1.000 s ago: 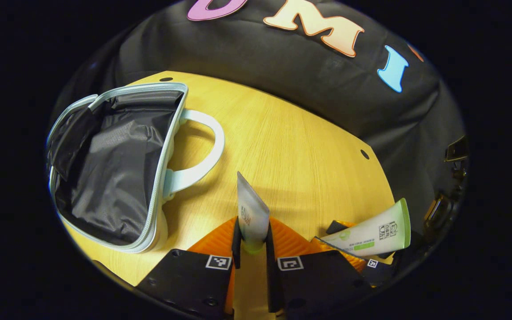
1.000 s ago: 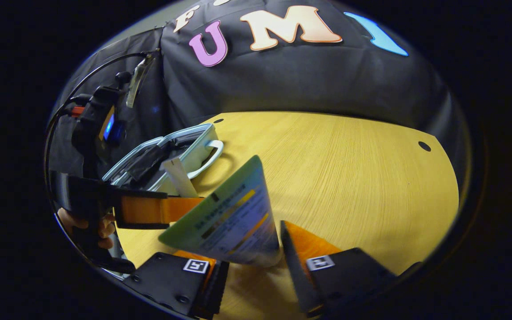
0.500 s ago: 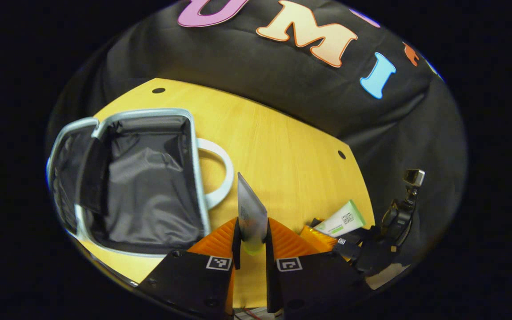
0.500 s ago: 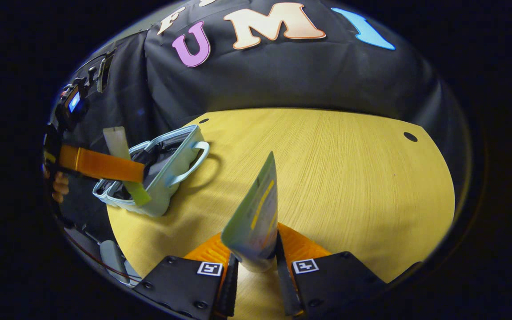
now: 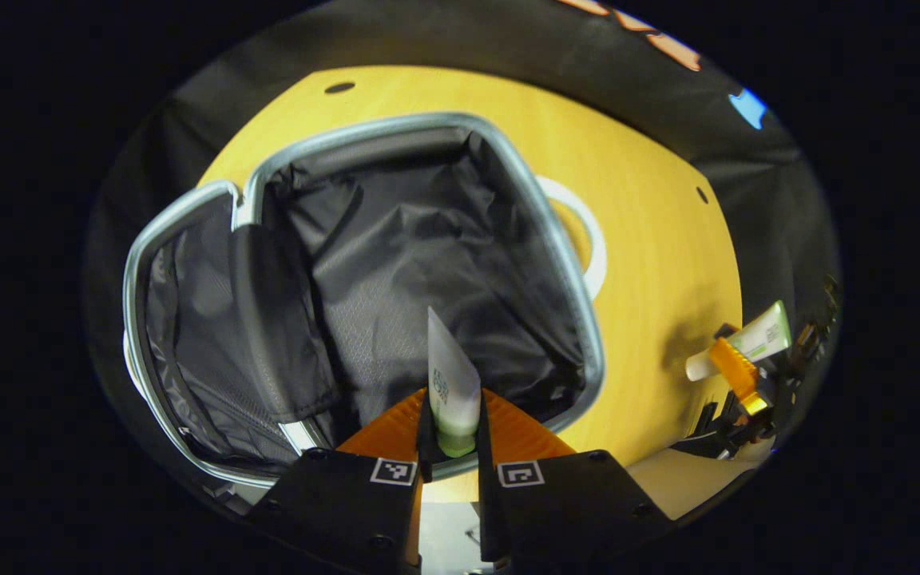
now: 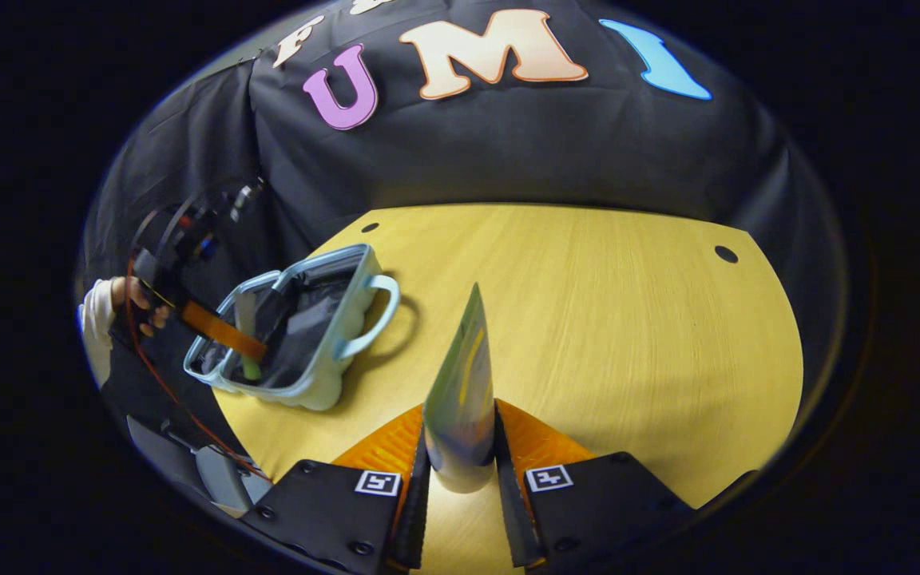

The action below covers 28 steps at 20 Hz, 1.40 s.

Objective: First open the suitcase, pack the skin care products into it, and then close the suitcase.

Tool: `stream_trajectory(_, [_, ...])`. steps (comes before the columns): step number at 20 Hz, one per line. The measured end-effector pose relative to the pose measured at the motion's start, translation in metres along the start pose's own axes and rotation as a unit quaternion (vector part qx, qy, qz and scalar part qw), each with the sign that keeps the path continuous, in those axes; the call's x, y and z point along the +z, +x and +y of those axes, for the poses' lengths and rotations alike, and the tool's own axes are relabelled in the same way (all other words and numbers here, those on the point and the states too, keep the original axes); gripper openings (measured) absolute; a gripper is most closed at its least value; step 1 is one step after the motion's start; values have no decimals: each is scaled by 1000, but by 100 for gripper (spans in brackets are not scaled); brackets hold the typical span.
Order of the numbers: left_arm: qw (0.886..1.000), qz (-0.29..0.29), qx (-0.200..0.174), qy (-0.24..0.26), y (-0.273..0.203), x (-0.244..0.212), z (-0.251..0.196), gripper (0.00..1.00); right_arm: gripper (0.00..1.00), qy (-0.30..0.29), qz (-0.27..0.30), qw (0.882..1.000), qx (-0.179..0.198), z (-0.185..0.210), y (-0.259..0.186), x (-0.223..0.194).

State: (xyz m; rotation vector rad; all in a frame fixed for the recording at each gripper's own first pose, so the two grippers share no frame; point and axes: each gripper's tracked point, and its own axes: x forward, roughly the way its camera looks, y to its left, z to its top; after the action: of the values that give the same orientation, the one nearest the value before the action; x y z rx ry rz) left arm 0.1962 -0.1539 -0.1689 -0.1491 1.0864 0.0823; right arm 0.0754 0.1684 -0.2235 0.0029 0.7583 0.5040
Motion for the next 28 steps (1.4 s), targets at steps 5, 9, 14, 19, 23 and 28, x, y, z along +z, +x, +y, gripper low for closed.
stream_trajectory(5, [1000,23,-1,20,17,-6,14,23,22,-5,-74,997,31,67,8,68])
stream_trajectory(9, [1000,3,-14,14,17,-3,18,23,22,-35,-55,997,33,88,23,50])
stream_trajectory(14, [1000,-12,3,13,12,5,36,42,22,-33,-71,997,27,86,12,51])
stream_trajectory(19, [999,-33,15,17,0,9,40,79,22,-33,-74,997,-11,29,-12,32])
stream_trajectory(23, [998,-48,28,21,-15,10,41,87,24,12,-81,997,3,18,-38,18])
stream_trajectory(28, [996,-78,48,7,-30,14,44,91,55,-2,-69,997,36,38,-45,-22])
